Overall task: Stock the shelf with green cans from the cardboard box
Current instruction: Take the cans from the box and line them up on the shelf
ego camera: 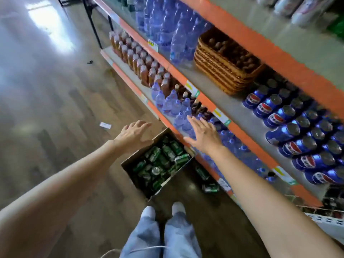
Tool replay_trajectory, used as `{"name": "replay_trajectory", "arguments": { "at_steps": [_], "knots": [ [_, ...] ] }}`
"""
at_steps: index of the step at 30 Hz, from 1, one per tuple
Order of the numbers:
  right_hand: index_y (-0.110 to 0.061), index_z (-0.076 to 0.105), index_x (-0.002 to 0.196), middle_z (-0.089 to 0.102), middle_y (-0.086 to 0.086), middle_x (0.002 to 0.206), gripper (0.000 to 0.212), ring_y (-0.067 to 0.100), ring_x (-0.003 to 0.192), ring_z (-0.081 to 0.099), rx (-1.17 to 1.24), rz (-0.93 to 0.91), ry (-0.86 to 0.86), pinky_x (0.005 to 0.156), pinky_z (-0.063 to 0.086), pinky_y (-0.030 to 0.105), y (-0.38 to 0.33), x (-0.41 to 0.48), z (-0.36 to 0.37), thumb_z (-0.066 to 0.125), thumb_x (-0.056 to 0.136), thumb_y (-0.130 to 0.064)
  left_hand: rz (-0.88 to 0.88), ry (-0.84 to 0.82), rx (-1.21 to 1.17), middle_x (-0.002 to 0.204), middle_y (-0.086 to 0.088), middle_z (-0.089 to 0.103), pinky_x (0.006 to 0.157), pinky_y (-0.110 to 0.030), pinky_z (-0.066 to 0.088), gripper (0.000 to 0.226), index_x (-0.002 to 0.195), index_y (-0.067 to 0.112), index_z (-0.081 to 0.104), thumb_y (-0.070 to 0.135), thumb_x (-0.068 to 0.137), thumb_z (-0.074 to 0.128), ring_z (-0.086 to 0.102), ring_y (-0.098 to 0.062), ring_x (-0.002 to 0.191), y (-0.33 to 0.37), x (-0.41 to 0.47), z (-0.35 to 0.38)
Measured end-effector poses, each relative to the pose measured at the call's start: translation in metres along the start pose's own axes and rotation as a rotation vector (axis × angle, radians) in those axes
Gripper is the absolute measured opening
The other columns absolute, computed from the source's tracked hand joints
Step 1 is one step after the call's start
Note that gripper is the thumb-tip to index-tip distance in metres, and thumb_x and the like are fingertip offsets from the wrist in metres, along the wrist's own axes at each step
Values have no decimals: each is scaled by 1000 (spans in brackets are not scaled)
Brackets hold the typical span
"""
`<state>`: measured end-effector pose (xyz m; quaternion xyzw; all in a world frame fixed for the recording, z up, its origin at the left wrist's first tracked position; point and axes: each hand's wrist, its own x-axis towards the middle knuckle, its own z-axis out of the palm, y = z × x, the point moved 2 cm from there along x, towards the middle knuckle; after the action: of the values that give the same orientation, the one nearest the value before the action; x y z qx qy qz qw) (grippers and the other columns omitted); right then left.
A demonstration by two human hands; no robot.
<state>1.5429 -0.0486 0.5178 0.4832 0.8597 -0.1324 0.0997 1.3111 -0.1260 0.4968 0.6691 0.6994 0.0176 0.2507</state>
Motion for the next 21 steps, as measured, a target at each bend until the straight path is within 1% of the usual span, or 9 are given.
{"name": "replay_trajectory", "arguments": {
  "at_steps": [3, 7, 11, 16, 21],
  "knots": [
    [-23, 3, 151, 17, 5, 157, 80, 26, 144, 15, 14, 3, -48, 113, 15, 44, 3, 17, 46, 49, 91, -48, -43, -25, -19, 147, -1, 31, 113, -40, 20, 69, 145, 26, 26, 46, 87, 56, 27, -25, 136, -15, 4, 45],
    [-23, 1, 151, 15, 7, 157, 80, 26, 144, 14, 25, 22, -111, 113, 14, 44, 18, 39, 116, 49, 92, -47, -102, -11, -42, 147, -2, 30, 114, -40, 19, 71, 146, 25, 23, 48, 86, 54, 27, -26, 136, -37, 18, 112],
    [-23, 0, 151, 16, 8, 157, 80, 26, 144, 16, 38, 87, -147, 114, 17, 45, 42, 63, 192, 49, 92, -47, -148, -10, -44, 147, -1, 30, 114, -37, 18, 74, 147, 25, 21, 50, 86, 54, 28, -23, 136, -60, 42, 184],
    [-23, 1, 151, 17, 7, 156, 81, 25, 143, 17, 35, 143, -195, 113, 19, 42, 67, 99, 290, 50, 91, -46, -184, -30, -52, 150, -2, 27, 114, -36, 18, 78, 148, 25, 18, 51, 85, 56, 26, -23, 138, -99, 88, 271],
    [-24, 2, 151, 17, 6, 156, 82, 24, 143, 19, 52, 151, -227, 113, 21, 42, 80, 149, 377, 52, 90, -46, -187, -44, -75, 150, -3, 25, 113, -37, 23, 81, 148, 24, 15, 52, 84, 56, 26, -23, 138, -136, 142, 351]
  ]
}}
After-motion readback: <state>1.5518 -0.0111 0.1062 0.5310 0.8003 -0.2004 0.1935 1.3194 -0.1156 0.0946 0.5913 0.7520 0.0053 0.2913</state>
